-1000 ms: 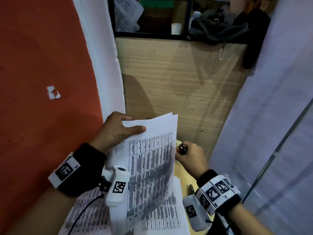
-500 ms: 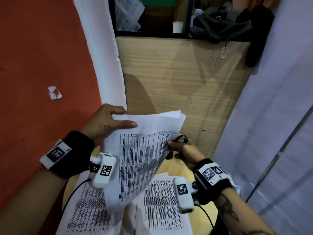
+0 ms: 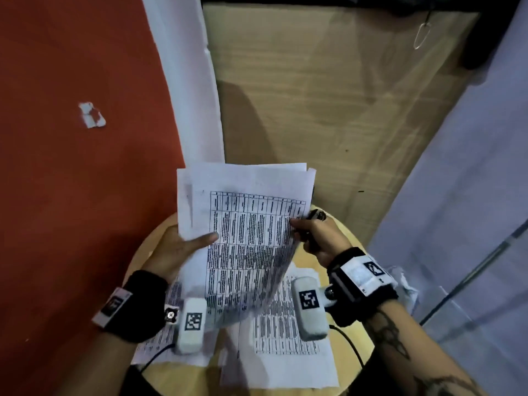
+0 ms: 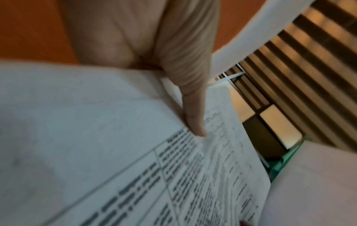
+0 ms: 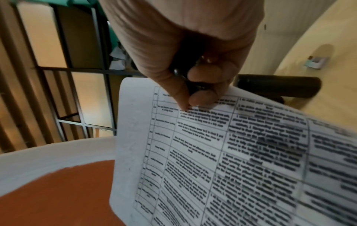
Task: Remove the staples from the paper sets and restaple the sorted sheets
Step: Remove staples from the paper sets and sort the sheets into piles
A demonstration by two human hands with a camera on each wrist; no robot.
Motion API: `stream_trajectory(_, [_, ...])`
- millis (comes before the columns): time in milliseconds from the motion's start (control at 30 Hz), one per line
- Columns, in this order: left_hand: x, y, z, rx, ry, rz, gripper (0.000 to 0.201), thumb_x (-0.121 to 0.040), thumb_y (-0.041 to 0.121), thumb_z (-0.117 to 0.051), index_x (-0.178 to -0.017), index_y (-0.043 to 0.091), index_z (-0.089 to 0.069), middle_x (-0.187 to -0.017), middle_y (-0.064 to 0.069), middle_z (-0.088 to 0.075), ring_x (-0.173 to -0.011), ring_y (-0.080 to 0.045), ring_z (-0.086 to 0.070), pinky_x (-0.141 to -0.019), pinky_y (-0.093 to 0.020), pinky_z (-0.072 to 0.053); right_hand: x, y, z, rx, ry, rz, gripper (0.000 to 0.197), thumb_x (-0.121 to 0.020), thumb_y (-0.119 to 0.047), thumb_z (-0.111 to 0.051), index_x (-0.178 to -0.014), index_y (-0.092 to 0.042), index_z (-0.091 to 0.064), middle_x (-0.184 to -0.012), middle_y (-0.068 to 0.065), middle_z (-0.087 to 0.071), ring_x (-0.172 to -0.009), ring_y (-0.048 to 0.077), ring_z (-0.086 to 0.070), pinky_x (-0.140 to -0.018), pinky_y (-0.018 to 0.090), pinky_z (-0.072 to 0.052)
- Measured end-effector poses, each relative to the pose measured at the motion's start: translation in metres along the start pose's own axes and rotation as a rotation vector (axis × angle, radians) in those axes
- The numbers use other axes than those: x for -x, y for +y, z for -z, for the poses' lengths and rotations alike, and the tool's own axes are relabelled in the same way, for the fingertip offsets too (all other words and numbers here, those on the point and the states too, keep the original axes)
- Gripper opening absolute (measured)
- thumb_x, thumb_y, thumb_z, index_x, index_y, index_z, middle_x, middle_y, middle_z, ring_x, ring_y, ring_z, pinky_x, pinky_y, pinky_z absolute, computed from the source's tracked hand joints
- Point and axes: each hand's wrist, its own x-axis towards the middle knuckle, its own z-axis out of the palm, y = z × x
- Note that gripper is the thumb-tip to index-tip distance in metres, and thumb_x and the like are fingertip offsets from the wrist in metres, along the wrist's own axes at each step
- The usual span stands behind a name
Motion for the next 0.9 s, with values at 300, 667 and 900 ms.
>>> stream_trajectory(300, [-0.050, -0.105, 0.110, -0.519, 0.224, 0.270, 0.041, -0.084, 0.000, -0.065, -0.121, -0.014, -0.055, -0.120, -0.033, -0.058, -0.102, -0.029, -0.059, -0.086, -0.034, -0.041, -0.025, 0.171, 0.053, 0.950, -0.111, -0.184, 0.008, -0.088, -0.008, -0.057, -0.094, -0.008, -0.061, -0.098, 0.011, -0.058, -0.086, 0.018, -0.052, -0.068, 0.027, -0.041])
stream_trajectory(667, [-0.088, -0.183, 0.148, -0.699, 0.289, 0.567, 0.042, -0.089, 0.015, -0.064, -0.120, -0.011, -0.055, -0.123, -0.034, -0.055, -0.111, -0.045, -0.055, -0.089, -0.044, -0.040, -0.024, 0.254, 0.074, 1.457, -0.407, -0.336, 0.044, -0.093, -0.028, -0.033, -0.134, -0.014, -0.039, -0.142, 0.023, -0.022, -0.124, 0.039, -0.035, -0.101, 0.041, -0.036])
stream_trajectory(900, [-0.093, -0.190, 0.092, -1.164, 0.458, 0.312, 0.061, -0.088, 0.026, -0.063, -0.138, 0.002, -0.038, -0.143, -0.026, -0.037, -0.131, -0.042, -0.033, -0.105, -0.054, -0.030, -0.026, 0.262, 0.073, 1.461, -0.352, -0.321, 0.035, -0.094, -0.015, -0.036, -0.129, -0.011, -0.041, -0.141, 0.021, -0.021, -0.126, 0.039, -0.030, -0.098, 0.043, -0.037])
